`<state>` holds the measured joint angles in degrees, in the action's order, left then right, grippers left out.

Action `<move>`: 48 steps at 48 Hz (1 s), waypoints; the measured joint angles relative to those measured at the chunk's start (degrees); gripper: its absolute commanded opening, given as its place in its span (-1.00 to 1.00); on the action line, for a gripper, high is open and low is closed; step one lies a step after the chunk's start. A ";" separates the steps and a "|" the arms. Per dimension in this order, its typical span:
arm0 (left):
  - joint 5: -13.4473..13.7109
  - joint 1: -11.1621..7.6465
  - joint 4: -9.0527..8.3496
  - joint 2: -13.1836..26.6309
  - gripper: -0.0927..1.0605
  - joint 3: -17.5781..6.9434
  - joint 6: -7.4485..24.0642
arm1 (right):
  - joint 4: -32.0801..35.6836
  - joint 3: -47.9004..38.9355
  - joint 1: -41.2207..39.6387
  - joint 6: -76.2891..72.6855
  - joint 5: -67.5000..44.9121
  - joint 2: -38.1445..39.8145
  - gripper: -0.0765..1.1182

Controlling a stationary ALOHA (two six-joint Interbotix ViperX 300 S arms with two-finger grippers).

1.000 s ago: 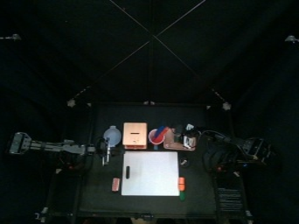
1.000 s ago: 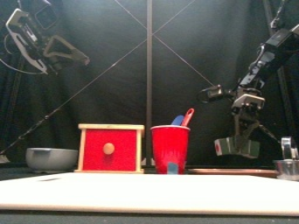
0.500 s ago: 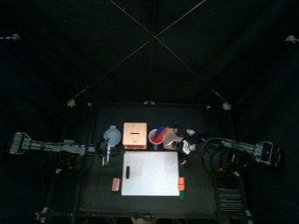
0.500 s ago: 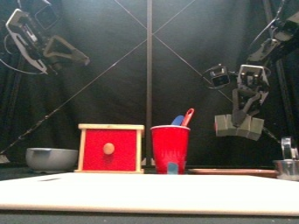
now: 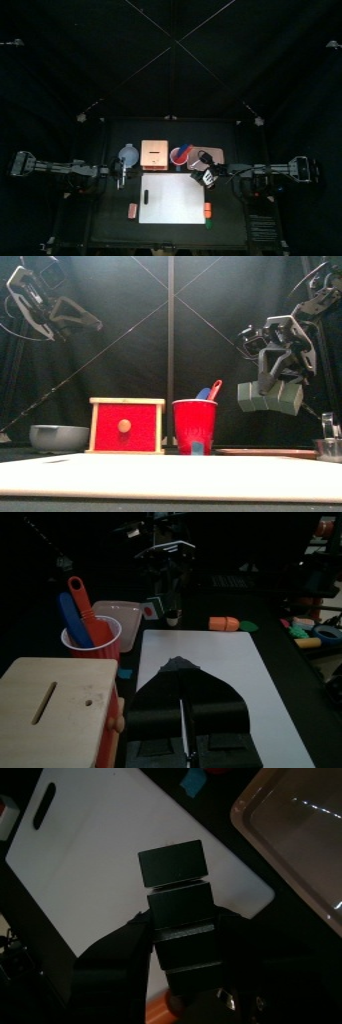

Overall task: Place sushi on board then cut the sushi with the knife then place the pieces on the plate
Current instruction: Place the sushi on the board

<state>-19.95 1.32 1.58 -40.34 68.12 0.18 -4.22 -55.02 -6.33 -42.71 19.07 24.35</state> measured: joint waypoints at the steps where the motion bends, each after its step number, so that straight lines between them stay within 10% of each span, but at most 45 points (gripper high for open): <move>1: 0.00 -0.09 0.00 0.09 -0.88 0.09 0.09 | 1.05 0.09 0.62 -1.93 -0.18 -0.44 0.19; 21: 0.09 -0.09 0.00 0.00 -0.88 0.26 0.09 | 20.57 9.32 9.40 -35.51 2.29 -12.39 0.19; 48: 0.09 0.18 0.00 0.09 -0.88 1.05 0.18 | 29.62 25.31 16.17 -63.37 15.56 -26.81 0.20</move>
<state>-19.86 1.49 1.58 -40.25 69.17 0.35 25.40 -29.71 9.84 -106.08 34.63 -2.46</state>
